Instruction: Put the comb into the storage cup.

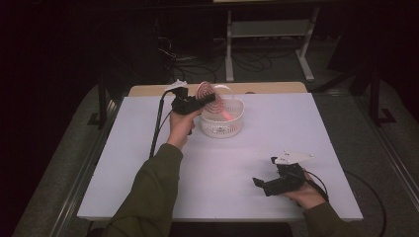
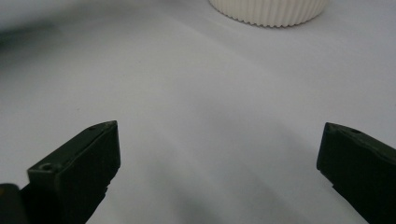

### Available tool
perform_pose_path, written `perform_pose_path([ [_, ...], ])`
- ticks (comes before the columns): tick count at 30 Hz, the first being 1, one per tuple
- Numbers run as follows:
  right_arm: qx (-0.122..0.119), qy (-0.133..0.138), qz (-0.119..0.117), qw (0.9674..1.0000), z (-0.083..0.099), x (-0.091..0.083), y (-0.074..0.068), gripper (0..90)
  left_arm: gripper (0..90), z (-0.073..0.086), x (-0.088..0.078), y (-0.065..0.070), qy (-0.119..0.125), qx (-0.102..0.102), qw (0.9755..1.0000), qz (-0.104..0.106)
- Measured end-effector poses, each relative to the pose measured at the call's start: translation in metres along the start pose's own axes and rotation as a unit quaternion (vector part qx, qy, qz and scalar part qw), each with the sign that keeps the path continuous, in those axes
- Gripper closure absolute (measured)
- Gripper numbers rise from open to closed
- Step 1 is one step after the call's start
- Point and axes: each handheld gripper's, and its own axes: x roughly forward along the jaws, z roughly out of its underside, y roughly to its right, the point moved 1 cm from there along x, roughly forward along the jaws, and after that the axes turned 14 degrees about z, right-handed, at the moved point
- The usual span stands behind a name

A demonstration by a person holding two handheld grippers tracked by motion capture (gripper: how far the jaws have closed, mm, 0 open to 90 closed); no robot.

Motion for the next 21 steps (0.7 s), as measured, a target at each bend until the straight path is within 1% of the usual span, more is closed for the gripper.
perform_pose_path([
  [3,-0.001,0.000,0.000,1.0000,0.000,0.000,0.000,0.0,63.9,0.000,-0.001,-0.001,-0.002,-0.001,1.0000,0.000],
  [10,0.000,0.000,0.001,1.0000,0.000,0.000,0.000,0.0,62.6,0.001,-0.004,-0.003,-0.012,0.009,0.9998,-0.010],
  [13,-0.001,0.000,0.000,1.0000,0.000,0.000,0.000,0.0,62.0,0.002,-0.006,-0.005,-0.016,0.010,0.9998,-0.010],
  [18,-0.001,-0.001,0.000,1.0000,0.000,0.000,-0.001,0.0,60.7,0.005,-0.009,-0.009,-0.016,0.005,0.9997,-0.016],
  [21,-0.001,-0.001,0.000,1.0000,0.000,0.000,-0.001,0.0,60.1,0.007,-0.011,-0.012,-0.019,-0.001,0.9997,-0.016],
])
